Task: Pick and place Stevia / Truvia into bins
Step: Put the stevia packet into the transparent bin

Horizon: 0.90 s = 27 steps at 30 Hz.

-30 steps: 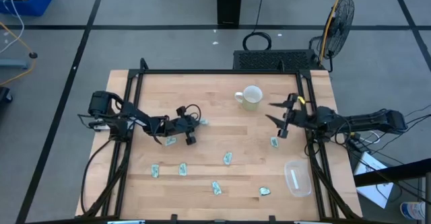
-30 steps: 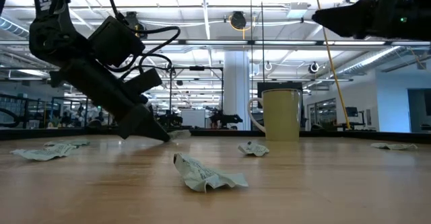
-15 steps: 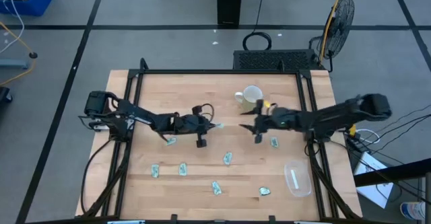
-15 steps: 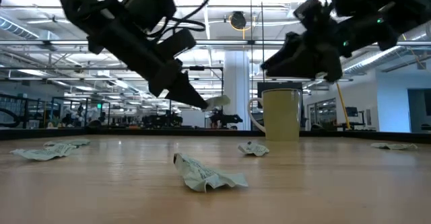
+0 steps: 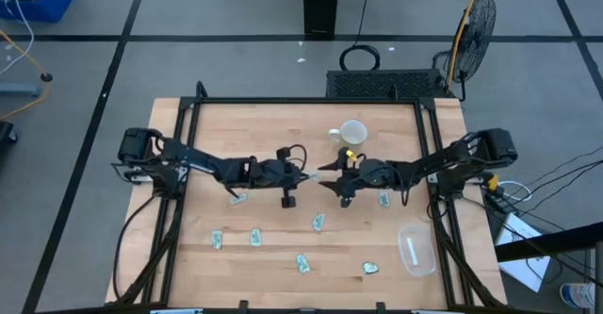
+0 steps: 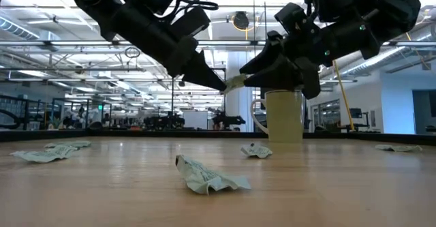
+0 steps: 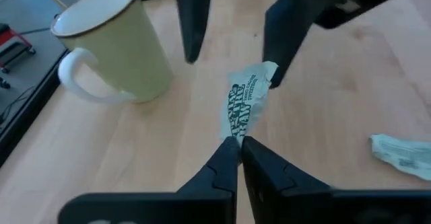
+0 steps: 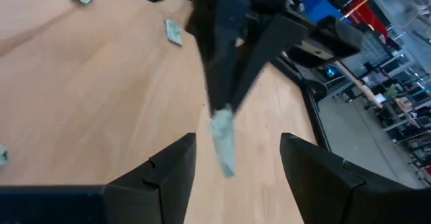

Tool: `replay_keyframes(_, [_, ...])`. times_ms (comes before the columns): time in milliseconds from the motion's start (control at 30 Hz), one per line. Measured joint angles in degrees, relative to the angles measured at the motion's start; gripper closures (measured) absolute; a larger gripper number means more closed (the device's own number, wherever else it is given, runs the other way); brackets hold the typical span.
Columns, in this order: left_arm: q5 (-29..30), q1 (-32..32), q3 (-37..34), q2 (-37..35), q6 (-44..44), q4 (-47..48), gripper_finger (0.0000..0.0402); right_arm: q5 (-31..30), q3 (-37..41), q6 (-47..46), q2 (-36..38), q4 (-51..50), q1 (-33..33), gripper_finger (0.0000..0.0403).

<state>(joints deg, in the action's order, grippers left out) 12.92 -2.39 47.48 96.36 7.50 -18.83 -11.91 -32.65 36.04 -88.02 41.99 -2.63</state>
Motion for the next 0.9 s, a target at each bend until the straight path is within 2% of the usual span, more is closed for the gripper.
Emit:
replay_keyframes(200, [-4.28, 0.05, 0.02, 0.00, -0.30, -3.01, 0.0394, 0.56, 0.03, -0.86, -0.05, 1.32, 0.00, 0.0228])
replay_keyframes(300, [-4.36, -0.02, 0.02, 0.00, -0.25, -3.76, 0.0376, 4.57, 0.03, -2.38, 0.01, 3.76, 0.02, 0.0247])
replay_keyframes(467, [-4.83, 0.10, 0.02, 0.00, -0.25, -4.75, 0.0359, 4.53, 0.03, -3.36, 0.00, 4.67, 0.04, 0.0278])
replay_keyframes(733, [-5.76, -0.02, 0.04, -0.04, -0.23, -6.52, 0.0385, 4.59, 0.05, -2.35, 0.01, 2.54, 0.04, 0.0340])
replay_keyframes(900, [-6.01, -0.37, 0.04, -0.04, -0.14, -7.52, 0.0390, 4.55, 0.09, -2.12, 0.01, 1.96, 0.03, 0.0366])
